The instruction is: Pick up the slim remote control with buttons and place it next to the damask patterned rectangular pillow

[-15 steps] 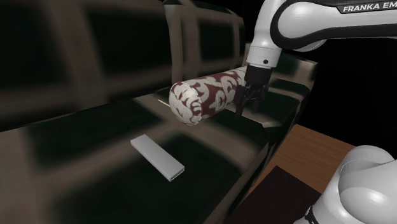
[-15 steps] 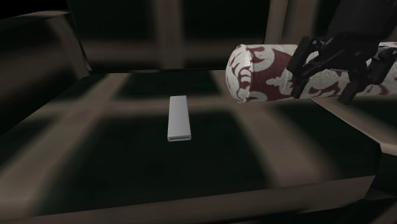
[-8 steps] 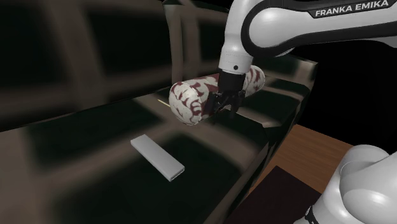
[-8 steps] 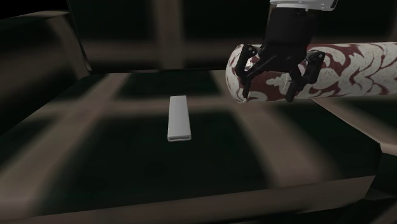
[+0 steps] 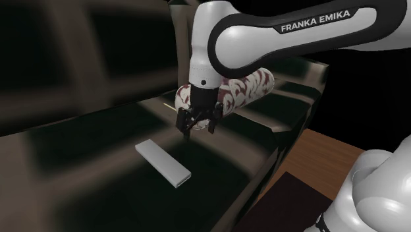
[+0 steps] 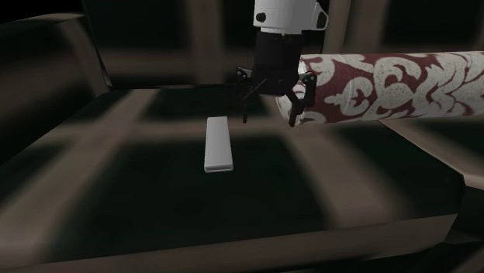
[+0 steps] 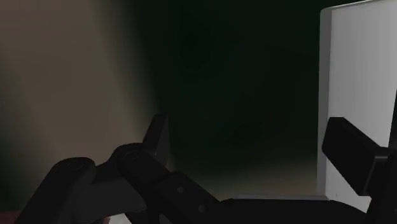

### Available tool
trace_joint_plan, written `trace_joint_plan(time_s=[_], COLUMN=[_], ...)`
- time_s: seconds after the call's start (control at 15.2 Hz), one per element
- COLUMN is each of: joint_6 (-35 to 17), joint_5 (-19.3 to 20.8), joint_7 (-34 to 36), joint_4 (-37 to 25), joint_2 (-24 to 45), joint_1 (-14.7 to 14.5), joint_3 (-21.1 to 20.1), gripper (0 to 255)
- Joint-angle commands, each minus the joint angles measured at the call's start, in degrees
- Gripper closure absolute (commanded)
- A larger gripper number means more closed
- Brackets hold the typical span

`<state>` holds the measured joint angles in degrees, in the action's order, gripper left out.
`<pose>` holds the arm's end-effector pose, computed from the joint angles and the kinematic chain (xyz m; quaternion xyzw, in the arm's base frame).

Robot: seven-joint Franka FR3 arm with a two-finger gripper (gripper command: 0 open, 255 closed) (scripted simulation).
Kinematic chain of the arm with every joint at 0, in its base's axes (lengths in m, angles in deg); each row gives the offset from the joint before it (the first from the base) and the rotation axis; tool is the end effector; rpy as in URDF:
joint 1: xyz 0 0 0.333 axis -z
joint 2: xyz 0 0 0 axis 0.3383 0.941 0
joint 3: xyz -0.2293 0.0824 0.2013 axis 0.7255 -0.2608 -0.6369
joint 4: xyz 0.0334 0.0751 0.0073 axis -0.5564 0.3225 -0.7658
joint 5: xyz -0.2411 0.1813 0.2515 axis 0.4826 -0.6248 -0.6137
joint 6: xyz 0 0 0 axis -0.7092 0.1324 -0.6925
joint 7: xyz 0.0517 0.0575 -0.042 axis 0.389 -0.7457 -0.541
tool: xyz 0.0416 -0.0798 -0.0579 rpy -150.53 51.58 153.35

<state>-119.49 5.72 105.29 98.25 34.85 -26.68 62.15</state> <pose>0.4132 0.2460 0.5059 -0.9990 0.0352 0.0044 0.0256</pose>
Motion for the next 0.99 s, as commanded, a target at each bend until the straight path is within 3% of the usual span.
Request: trace_joint_plan(time_s=[0.0, 0.46, 0.92], joint_6=[-0.9, -2.1, -6.4], joint_5=[1.6, 10.2, 11.3], joint_7=[3.0, 14.3, 15.2], joint_4=[-3.3, -16.2, -13.6], joint_2=[4.1, 19.6, 21.6], joint_1=[-0.3, -3.1, -3.6], joint_3=[-2.0, -7.4, -7.4], gripper=[0, 0, 0])
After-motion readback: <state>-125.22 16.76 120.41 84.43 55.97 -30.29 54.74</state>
